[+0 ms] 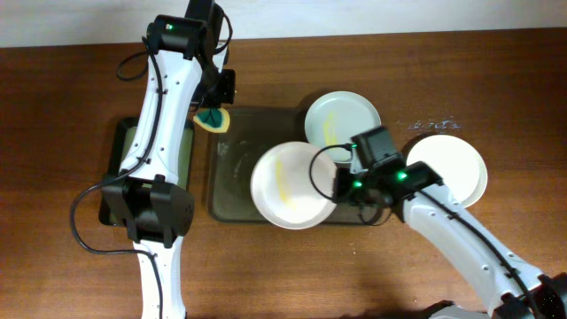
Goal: Clean dirty plates on tray and stack at the side
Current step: 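Grip the lower-right plate's rim with the right gripper and drag it left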
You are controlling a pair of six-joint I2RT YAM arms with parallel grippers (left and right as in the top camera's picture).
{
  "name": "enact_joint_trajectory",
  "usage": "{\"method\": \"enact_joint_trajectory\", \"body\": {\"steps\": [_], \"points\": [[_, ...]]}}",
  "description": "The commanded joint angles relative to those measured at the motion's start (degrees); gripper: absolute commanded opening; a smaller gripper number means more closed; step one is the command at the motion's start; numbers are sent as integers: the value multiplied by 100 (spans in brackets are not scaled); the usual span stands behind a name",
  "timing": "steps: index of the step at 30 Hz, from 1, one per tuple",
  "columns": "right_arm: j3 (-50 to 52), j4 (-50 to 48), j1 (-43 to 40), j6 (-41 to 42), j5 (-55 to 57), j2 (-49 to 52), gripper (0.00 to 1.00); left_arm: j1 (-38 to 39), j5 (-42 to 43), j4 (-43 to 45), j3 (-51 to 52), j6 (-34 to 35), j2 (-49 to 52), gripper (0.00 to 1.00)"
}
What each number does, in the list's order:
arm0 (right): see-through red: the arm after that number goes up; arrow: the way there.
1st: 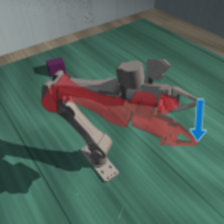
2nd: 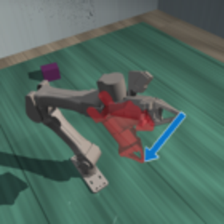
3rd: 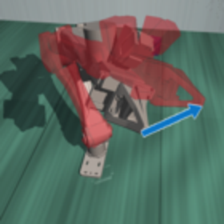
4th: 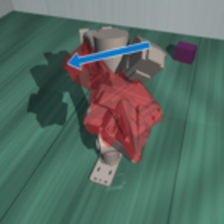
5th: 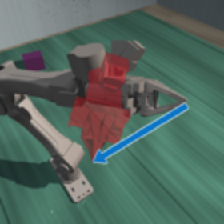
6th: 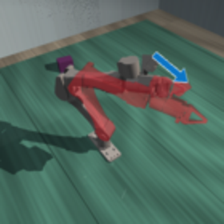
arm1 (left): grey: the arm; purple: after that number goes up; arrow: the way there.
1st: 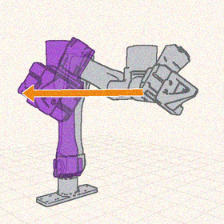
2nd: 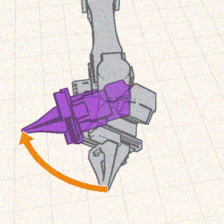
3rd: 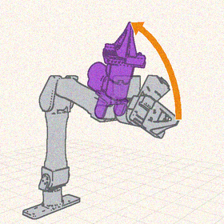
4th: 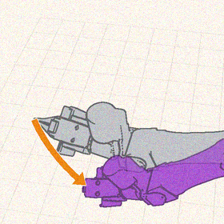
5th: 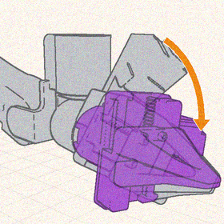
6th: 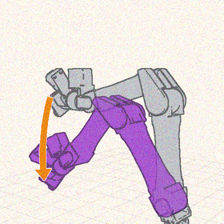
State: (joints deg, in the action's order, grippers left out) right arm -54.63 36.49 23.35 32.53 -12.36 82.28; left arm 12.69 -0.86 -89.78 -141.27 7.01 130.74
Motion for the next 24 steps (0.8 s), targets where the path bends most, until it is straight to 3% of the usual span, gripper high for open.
{"method": "enact_joint_trajectory", "body": {"steps": [1,3,9,13,14,19,22,24], "points": [[-122,-964,505,894,428,555,4,-11,-39,11,-96,-109,-35,0],[-428,-1215,627,876,407,1161,4,-11,-39,13,-96,-109,-35,0],[-2197,-151,745,697,376,3001,4,-11,-39,20,-96,-109,-35,0],[-2199,15,741,540,247,3222,10,-11,-37,42,-96,-109,-35,0],[-2221,44,728,317,243,3220,17,-11,-37,44,-96,-109,-35,0],[-2426,162,461,-1158,-162,3220,32,-11,-37,57,-96,-109,-35,0],[-2424,-7,282,-2017,-262,3222,28,-11,-37,74,-96,-109,-33,0],[-2424,-168,284,-2033,-293,3248,22,-11,-37,81,-96,-109,-33,0]]}}
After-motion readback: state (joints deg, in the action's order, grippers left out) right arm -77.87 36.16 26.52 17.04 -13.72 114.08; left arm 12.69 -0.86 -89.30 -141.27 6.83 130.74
